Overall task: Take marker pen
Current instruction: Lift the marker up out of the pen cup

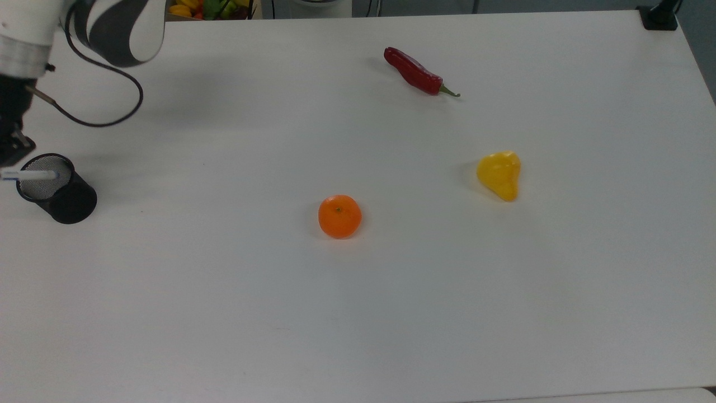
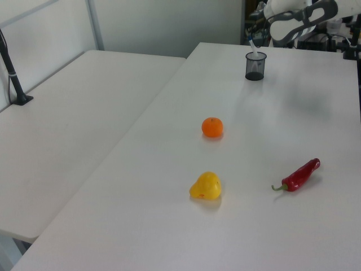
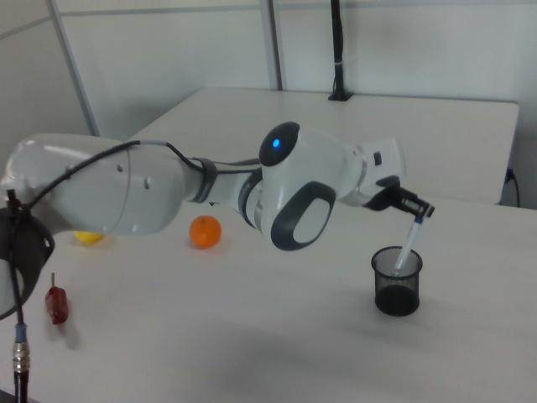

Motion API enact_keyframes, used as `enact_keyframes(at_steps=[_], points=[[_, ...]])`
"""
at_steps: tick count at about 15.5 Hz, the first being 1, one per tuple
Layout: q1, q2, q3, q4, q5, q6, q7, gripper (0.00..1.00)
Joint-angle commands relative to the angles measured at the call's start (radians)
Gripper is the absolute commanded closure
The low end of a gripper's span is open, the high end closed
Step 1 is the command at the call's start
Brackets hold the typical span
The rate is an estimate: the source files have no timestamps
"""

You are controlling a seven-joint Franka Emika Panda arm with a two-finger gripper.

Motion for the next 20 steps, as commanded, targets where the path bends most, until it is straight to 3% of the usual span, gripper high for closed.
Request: enact_keyframes(at_steps=[1,5,13,17,20], points=[[-0.007,-0.153,0.016,-0.077,0.013,-0.001,0.0,1.0],[0.008,-0.302,0.018,-0.11,0.017,-0.107,0.006,1.0],[0.198,-0.554,0.018,-0.12,0.037,-0.735,0.009,1.0],[0.301,-0.585,0.018,-0.125,0.06,-1.041,-0.049,1.0],[0.362,-0.58,0.018,-0.181,0.132,-1.11,-0.077,1.0]])
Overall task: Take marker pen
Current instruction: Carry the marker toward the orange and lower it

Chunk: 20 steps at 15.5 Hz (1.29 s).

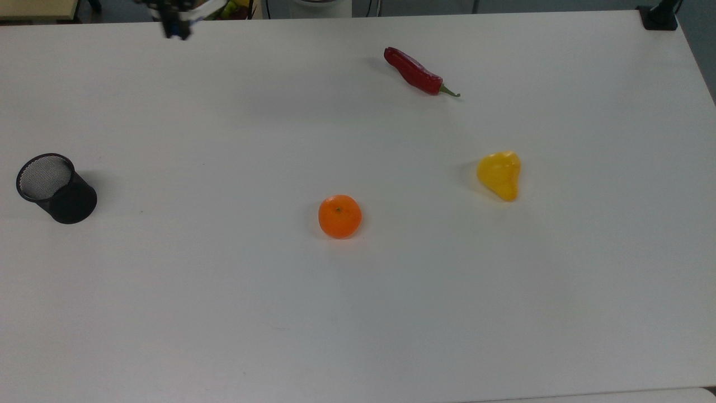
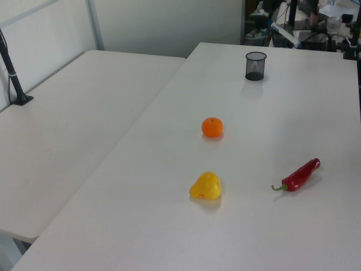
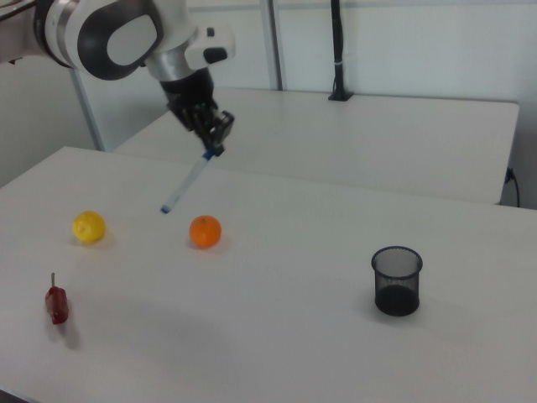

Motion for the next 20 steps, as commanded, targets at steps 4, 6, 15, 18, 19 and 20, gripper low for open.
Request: enact_keyframes(at_steps=[4,6,15,18,19,20], points=[[0.141,0.022,0.001,-0.156,0.063,-0.03,-0.056,1.0],[0.149,0.063,0.02,-0.163,0.063,-0.024,-0.049,1.0],[0.177,0.232,0.078,-0.236,0.042,0.186,-0.044,1.0],[0.177,0.258,0.078,-0.238,0.023,0.235,-0.044,1.0],[0.175,0.263,0.078,-0.238,0.022,0.237,-0.044,1.0],[0.172,0.268,0.078,-0.238,0.014,0.24,-0.044,1.0]])
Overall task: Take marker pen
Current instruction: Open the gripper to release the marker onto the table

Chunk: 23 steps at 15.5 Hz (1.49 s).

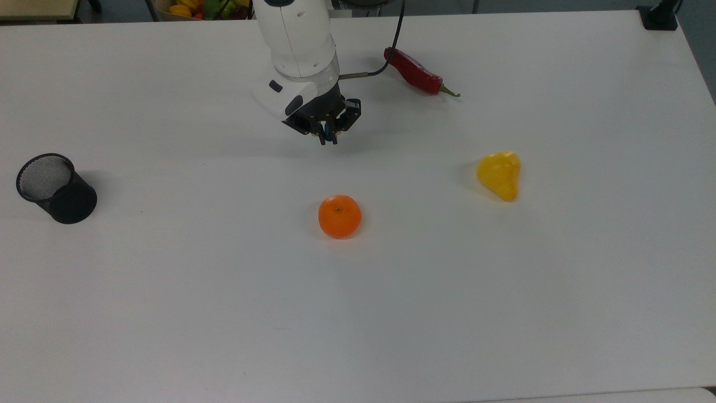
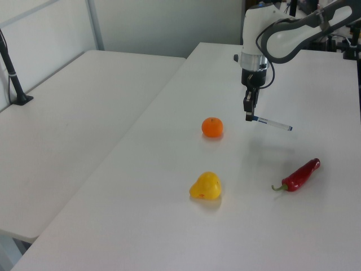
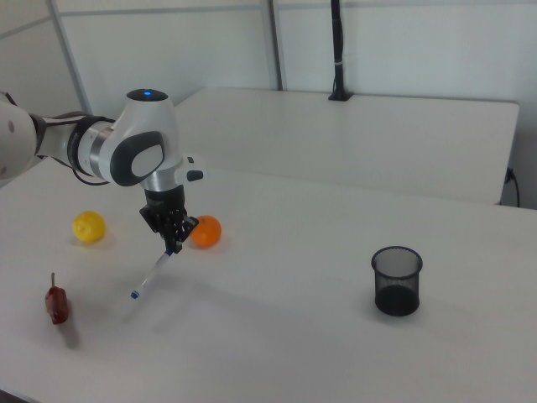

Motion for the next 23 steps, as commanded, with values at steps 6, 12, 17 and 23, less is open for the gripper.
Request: enact_keyframes(at_steps=[6,12,17,23], points=[[-0.007,0.055,-0.006,-0.013,-0.073,0.105,0.016,1.0],[-0.009,0.082,-0.006,-0.012,-0.087,0.136,0.026,0.52],[-0.022,0.076,-0.006,-0.006,-0.086,0.125,0.028,0.0],[-0.038,0.011,-0.006,-0.001,-0.086,0.101,0.026,0.0]])
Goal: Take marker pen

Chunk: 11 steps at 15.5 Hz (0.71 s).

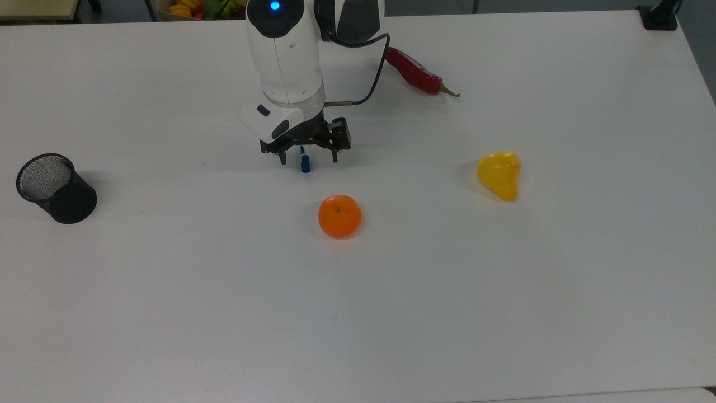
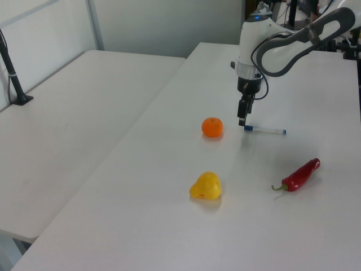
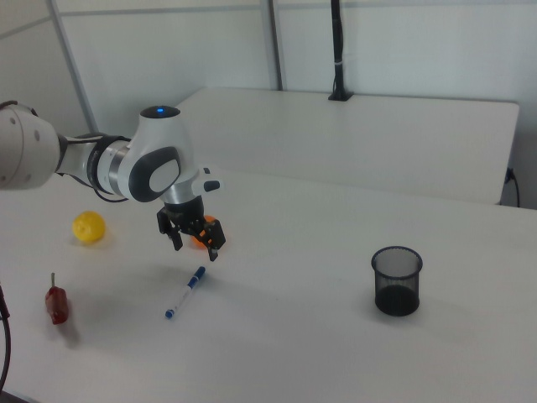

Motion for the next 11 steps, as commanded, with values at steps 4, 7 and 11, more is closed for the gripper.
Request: enact_keyframes(at_steps=[4,7,11], points=[[-0.027,-0.154,-0.006,0.054,-0.014,-0.204,0.022,0.0],[-0.039,-0.259,-0.019,0.052,-0.012,-0.32,0.025,0.0],[-0.049,-0.39,-0.073,0.055,-0.011,-0.449,0.023,0.0]])
